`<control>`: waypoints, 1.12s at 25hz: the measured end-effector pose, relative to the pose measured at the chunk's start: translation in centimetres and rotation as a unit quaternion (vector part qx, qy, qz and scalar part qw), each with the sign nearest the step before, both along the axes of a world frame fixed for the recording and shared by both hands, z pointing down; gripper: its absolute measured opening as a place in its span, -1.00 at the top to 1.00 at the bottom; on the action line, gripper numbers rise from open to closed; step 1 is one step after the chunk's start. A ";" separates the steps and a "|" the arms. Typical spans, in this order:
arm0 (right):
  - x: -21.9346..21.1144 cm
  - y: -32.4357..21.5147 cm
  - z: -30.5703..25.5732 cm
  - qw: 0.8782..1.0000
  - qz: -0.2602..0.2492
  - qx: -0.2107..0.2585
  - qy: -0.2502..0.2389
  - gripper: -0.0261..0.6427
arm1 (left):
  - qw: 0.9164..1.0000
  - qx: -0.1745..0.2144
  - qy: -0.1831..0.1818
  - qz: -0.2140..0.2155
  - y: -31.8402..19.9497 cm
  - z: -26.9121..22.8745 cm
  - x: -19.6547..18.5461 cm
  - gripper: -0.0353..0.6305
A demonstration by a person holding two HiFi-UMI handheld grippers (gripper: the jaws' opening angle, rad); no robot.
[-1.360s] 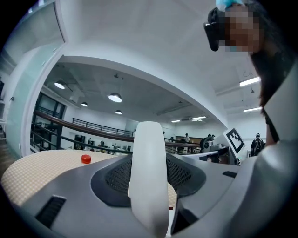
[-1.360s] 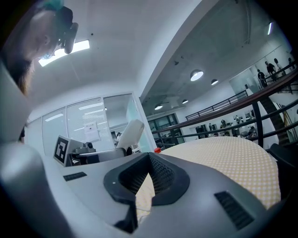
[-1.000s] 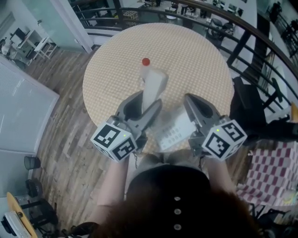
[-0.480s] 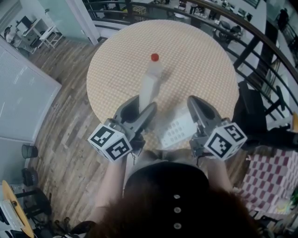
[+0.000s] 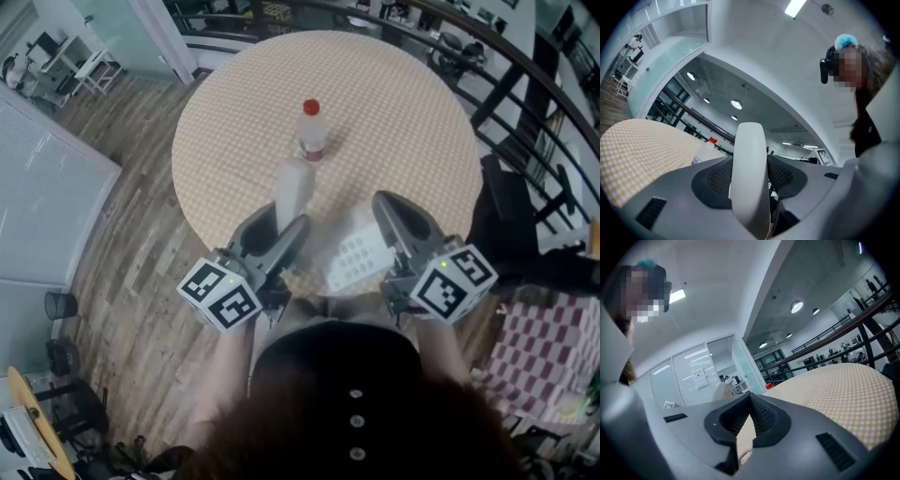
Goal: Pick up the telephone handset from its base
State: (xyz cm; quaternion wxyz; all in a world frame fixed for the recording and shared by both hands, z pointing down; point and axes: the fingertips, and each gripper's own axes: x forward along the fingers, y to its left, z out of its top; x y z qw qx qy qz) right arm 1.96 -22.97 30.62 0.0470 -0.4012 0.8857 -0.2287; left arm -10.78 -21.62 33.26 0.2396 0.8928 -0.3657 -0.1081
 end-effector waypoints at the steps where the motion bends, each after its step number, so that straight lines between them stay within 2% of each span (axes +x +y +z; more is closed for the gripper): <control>1: 0.1 0.1 0.2 1.000 0.002 -0.002 0.001 0.89 | 1.000 -0.003 0.002 0.001 0.1 0.2 -0.1 0.21; 13: 1.0 0.9 1.6 1.000 0.012 -0.021 0.012 0.89 | 1.000 -0.010 0.016 0.020 0.1 0.6 1.0 0.21; 28: 0.7 1.7 2.8 0.999 -0.001 -0.034 0.025 0.89 | 0.999 -0.004 0.006 0.050 0.5 0.4 2.1 0.22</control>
